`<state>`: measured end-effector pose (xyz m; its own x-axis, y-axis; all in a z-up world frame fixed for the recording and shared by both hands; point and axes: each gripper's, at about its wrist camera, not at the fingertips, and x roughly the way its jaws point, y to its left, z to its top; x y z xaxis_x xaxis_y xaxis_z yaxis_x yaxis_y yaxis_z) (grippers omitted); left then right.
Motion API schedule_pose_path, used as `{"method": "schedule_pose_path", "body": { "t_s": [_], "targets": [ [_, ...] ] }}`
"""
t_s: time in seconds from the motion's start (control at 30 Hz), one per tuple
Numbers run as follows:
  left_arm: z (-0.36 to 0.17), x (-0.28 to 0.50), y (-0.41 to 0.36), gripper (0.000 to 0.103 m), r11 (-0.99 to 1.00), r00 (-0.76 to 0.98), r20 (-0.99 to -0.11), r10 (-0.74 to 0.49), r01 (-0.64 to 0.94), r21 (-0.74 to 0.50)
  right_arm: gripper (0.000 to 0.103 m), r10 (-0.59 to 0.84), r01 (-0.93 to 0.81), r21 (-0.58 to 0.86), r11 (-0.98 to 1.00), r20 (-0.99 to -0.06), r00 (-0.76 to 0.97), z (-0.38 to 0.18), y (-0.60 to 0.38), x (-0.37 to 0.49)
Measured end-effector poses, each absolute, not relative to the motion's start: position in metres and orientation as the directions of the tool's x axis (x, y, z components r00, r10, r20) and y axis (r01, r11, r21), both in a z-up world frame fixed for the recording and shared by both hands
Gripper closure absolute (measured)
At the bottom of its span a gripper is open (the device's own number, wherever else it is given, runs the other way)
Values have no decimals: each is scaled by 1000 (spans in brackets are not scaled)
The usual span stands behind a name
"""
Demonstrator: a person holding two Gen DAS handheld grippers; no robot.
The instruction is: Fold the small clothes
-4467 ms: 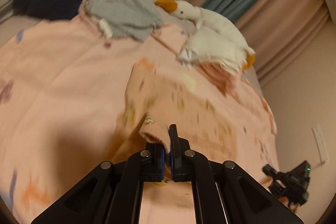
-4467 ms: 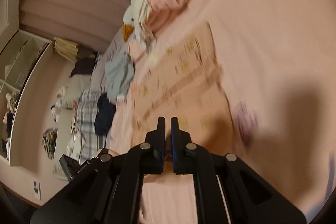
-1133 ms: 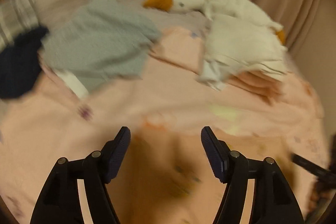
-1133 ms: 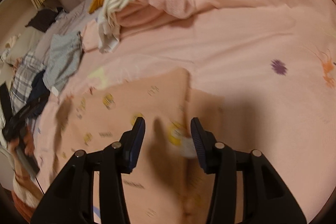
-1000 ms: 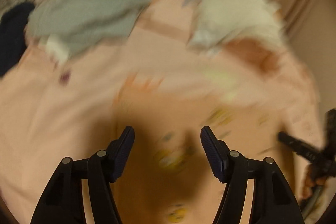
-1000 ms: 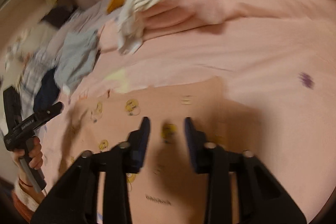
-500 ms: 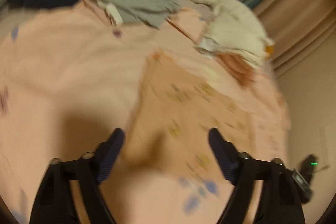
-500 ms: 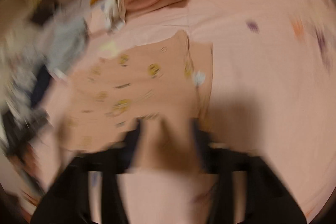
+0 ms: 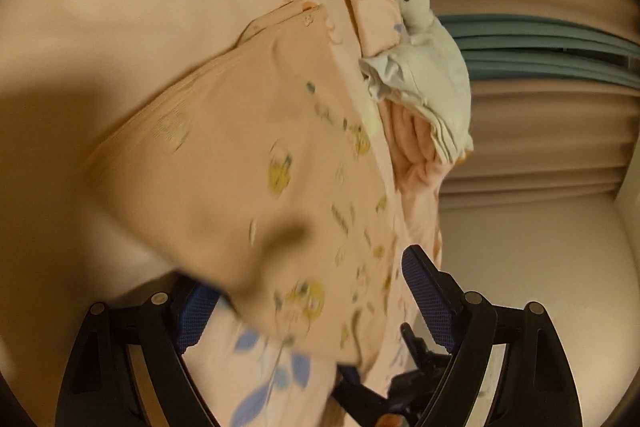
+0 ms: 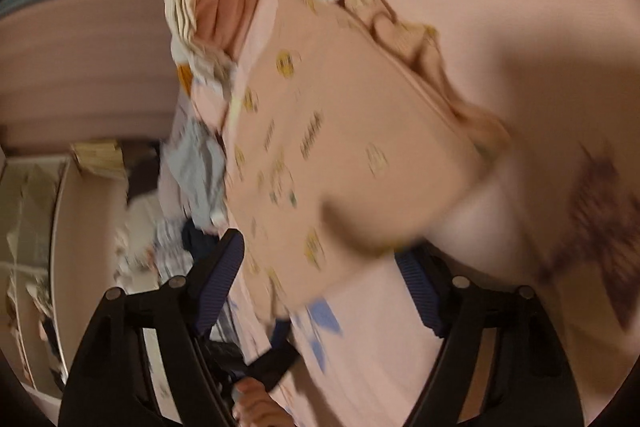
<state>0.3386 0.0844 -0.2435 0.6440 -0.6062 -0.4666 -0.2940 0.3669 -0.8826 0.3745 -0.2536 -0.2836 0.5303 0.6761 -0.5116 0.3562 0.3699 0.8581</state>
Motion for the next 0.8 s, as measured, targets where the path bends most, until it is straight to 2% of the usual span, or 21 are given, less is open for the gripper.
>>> {"method": "schedule_pose_path", "body": {
  "t_s": [0.1, 0.13, 0.17, 0.2, 0.23, 0.27, 0.33, 0.4, 0.57, 0.67, 0.73, 0.8],
  "targets": [
    [-241, 359, 77, 17, 394, 680, -459, -572, -263, -881, 29, 665, 349, 871, 346, -490, 563, -283, -250, 399],
    [-240, 363, 74, 24, 413, 682, -467, -563, -256, -874, 33, 661, 344, 872, 347, -488, 570, -284, -252, 404],
    [-240, 368, 73, 34, 445, 676, -493, -548, -264, -856, 48, 656, 345, 868, 358, -496, 569, -286, -256, 408],
    [-240, 367, 74, 63, 496, 654, -551, -518, -295, -817, 79, 639, 350, 848, 397, -529, 558, -291, -254, 413],
    [-243, 369, 74, 86, 557, 624, -629, -464, -346, -755, 93, 625, 354, 829, 433, -559, 545, -296, -256, 416],
    [-246, 359, 85, 89, 573, 621, -647, -443, -358, -737, 94, 635, 342, 840, 422, -543, 550, -303, -260, 414],
    [-247, 350, 91, 93, 567, 641, -630, -438, -347, -747, 95, 654, 313, 873, 374, -487, 579, -305, -272, 407],
    [-235, 342, 94, 97, 586, 643, -653, -399, -370, -721, 95, 661, 297, 877, 378, -481, 576, -295, -274, 403],
    [-181, 295, 98, 98, 645, 691, -605, -395, -260, -718, 95, 661, 193, 862, 468, -487, 570, -245, -273, 375],
    [-164, 241, 97, 98, 651, 699, -568, -434, -192, -734, 95, 688, 133, 885, 446, -434, 582, -219, -281, 332],
    [-167, 204, 96, 98, 661, 686, -561, -464, -153, -735, 94, 688, 96, 868, 487, -449, 570, -210, -286, 293],
    [-188, 169, 94, 98, 712, 637, -646, -421, -209, -670, 88, 652, 105, 809, 579, -536, 536, -215, -290, 250]
  ]
}}
